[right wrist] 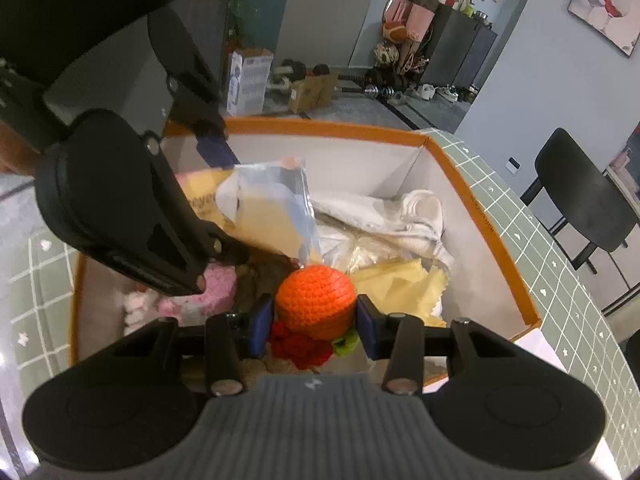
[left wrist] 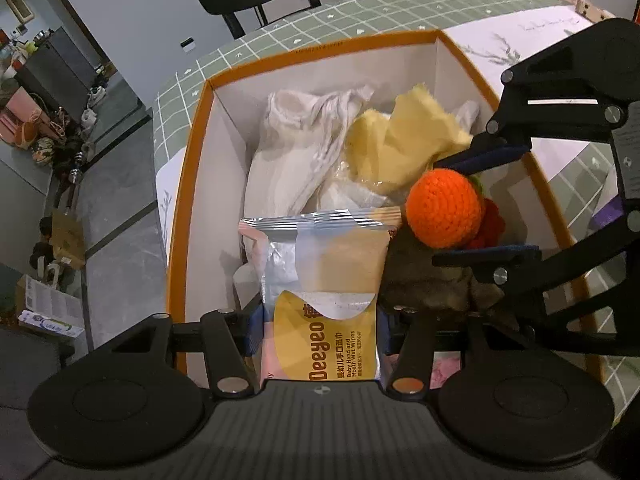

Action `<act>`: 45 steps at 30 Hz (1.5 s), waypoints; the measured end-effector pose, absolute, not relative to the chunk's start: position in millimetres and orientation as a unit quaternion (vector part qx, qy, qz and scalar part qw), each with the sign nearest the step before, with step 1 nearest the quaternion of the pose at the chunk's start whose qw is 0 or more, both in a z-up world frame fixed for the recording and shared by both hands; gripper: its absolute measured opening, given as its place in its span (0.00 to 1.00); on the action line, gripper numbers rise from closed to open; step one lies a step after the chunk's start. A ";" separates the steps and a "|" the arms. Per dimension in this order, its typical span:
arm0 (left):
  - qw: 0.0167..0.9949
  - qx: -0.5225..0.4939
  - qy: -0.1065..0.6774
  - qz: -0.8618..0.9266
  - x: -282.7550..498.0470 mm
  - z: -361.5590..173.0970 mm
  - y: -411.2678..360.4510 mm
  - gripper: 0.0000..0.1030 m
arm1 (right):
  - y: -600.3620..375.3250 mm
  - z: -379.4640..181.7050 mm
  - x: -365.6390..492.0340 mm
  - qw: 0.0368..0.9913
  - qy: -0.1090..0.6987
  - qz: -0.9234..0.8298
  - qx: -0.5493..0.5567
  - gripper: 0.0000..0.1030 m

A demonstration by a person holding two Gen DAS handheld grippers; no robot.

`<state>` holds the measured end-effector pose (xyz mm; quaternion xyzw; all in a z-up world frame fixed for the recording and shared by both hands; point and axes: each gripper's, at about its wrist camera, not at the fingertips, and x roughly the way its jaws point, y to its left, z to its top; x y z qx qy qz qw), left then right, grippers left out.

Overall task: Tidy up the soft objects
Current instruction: 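Lower both items into the orange box and open both tools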

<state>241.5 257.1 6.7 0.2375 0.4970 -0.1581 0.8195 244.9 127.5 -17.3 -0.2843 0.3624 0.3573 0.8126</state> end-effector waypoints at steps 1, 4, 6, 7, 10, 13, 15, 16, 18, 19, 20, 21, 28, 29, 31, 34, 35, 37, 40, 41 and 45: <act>0.819 0.238 0.498 -0.157 240.2 5.3 257.9 0.57 | 129.4 -20.2 245.2 0.811 0.363 0.355 -0.290 0.42; 0.816 0.244 0.502 -0.152 238.6 0.4 258.9 0.57 | 132.7 -26.8 246.6 0.808 0.367 0.351 -0.297 0.42; 0.815 0.247 0.503 -0.150 238.0 -2.3 258.1 0.57 | 134.5 -30.4 248.6 0.807 0.370 0.350 -0.299 0.42; 0.815 0.248 0.503 -0.148 237.6 -3.1 258.0 0.58 | 134.5 -31.8 249.2 0.807 0.371 0.349 -0.300 0.42; 0.814 0.252 0.503 -0.144 237.1 -5.2 257.4 0.58 | 133.7 -33.5 251.6 0.807 0.374 0.347 -0.296 0.43; 0.815 0.252 0.502 -0.140 238.0 -5.8 254.0 0.58 | 135.1 -33.9 257.6 0.808 0.376 0.347 -0.293 0.43; 0.816 0.251 0.502 -0.137 236.9 -6.5 253.1 0.58 | 135.4 -35.2 259.7 0.808 0.377 0.346 -0.292 0.43; 0.816 0.250 0.503 -0.135 241.1 -7.8 251.4 0.58 | 135.7 -36.1 260.0 0.808 0.378 0.346 -0.292 0.43; 0.815 0.250 0.505 -0.131 238.8 -9.4 251.4 0.58 | 136.0 -39.8 259.2 0.808 0.380 0.343 -0.292 0.43; 0.815 0.252 0.506 -0.129 238.8 -10.1 251.6 0.58 | 135.8 -40.8 260.2 0.808 0.381 0.342 -0.291 0.43; 0.815 0.253 0.506 -0.128 238.0 -11.9 252.3 0.58 | 135.9 -41.9 261.0 0.808 0.382 0.341 -0.289 0.43; 0.814 0.254 0.507 -0.126 237.0 -12.9 251.9 0.58 | 135.9 -43.1 261.4 0.809 0.384 0.341 -0.288 0.43; 0.821 0.254 0.500 -0.107 231.5 -11.0 250.8 0.67 | 137.3 -52.2 264.0 0.809 0.385 0.335 -0.291 0.46; 0.825 0.250 0.498 -0.100 230.5 -8.3 252.0 0.69 | 136.7 -51.3 264.0 0.813 0.382 0.332 -0.287 0.49; 0.839 0.230 0.486 -0.083 226.9 0.0 255.4 0.77 | 133.4 -48.3 262.4 0.827 0.372 0.320 -0.275 0.74; 0.875 0.163 0.452 -0.069 215.3 23.1 264.5 0.87 | 123.0 -37.1 256.4 0.843 0.358 0.322 -0.240 0.86; 0.886 0.140 0.436 -0.066 209.9 30.5 265.8 0.87 | 118.5 -32.5 254.0 0.849 0.356 0.321 -0.223 0.89; 0.908 0.101 0.404 -0.045 196.5 45.7 265.1 0.94 | 108.6 -22.8 249.3 0.861 0.351 0.316 -0.191 0.96; 0.927 0.084 0.366 -0.006 180.1 65.1 254.5 0.96 | 94.0 -10.3 240.5 0.879 0.338 0.303 -0.146 0.97; 0.931 0.079 0.357 0.008 173.9 70.4 252.1 0.96 | 88.9 -7.3 238.3 0.883 0.338 0.298 -0.131 0.97; 0.939 0.042 0.338 0.043 151.9 90.9 249.3 0.98 | 70.3 -0.3 226.7 0.892 0.347 0.279 -0.075 0.97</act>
